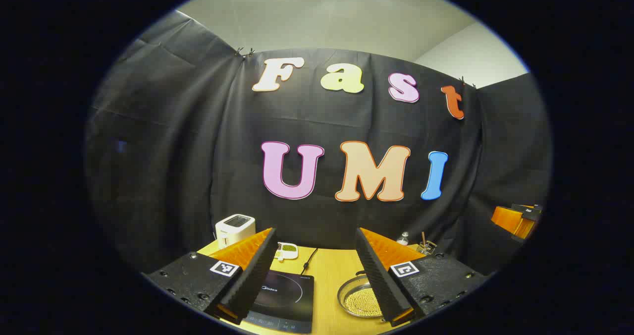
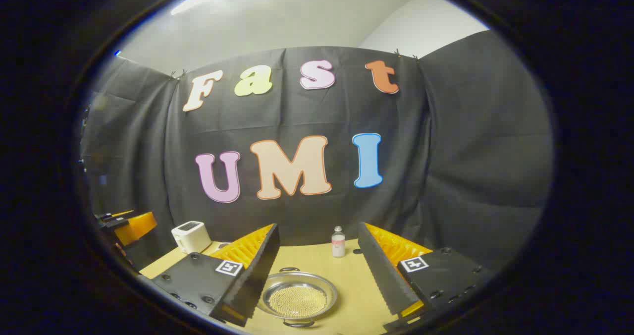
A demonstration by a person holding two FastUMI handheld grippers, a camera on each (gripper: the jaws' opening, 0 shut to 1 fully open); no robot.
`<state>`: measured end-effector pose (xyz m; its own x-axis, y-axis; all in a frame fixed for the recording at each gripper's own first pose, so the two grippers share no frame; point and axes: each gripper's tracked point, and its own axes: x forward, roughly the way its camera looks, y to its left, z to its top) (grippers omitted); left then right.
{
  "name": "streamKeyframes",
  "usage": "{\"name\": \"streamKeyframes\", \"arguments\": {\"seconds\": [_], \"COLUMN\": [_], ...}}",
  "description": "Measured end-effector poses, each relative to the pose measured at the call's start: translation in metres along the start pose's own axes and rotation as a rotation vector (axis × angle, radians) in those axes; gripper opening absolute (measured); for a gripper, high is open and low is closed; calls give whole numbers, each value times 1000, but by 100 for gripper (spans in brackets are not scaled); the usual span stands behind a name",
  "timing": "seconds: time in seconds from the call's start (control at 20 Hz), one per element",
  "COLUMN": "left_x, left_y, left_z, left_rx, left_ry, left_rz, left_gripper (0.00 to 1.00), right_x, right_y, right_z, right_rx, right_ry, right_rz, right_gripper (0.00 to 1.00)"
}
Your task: First push the handle of the pot to place it horizontally, then grasp the pot with both hands and set it on the induction cooktop.
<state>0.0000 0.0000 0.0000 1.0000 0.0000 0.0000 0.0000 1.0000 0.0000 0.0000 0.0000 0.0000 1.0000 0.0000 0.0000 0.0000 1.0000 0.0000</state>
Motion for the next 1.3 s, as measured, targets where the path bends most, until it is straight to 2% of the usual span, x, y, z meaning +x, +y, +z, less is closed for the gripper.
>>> {"name": "streamKeyframes", "arguments": {"seconds": [0.05, 0.2, 0.5, 0.55, 0.6, 0.9, 1.0, 1.3], "left_x": [-1, -2, 5, 4, 4, 8, 10, 8], "left_y": [0, -1, -21, -24, -27, -30, -30, -41], "left_z": [-1, 3, 5, 3, 0, -11, -13, -20], "left_rx": [3, 11, 38, 35, 30, 22, 22, 36], "left_ry": [6, 7, -5, 2, 14, 51, 55, 74], "left_rz": [11, 34, 11, 7, 0, -18, -15, -37], "left_gripper": [95, 95, 92, 99, 92, 92, 95, 95], "right_x": [1, 9, 22, 24, 24, 23, 22, 18], "right_y": [1, 6, 4, 3, 0, -7, -9, -6], "right_z": [2, 5, 7, 7, 7, 2, -3, -23], "right_rx": [-1, -4, -3, 1, -1, -31, -35, 9], "right_ry": [2, 19, 21, 22, 24, 42, 53, 126], "right_rz": [11, 49, 67, 66, 59, 45, 41, 50], "right_gripper": [92, 92, 92, 92, 92, 92, 92, 92]}}
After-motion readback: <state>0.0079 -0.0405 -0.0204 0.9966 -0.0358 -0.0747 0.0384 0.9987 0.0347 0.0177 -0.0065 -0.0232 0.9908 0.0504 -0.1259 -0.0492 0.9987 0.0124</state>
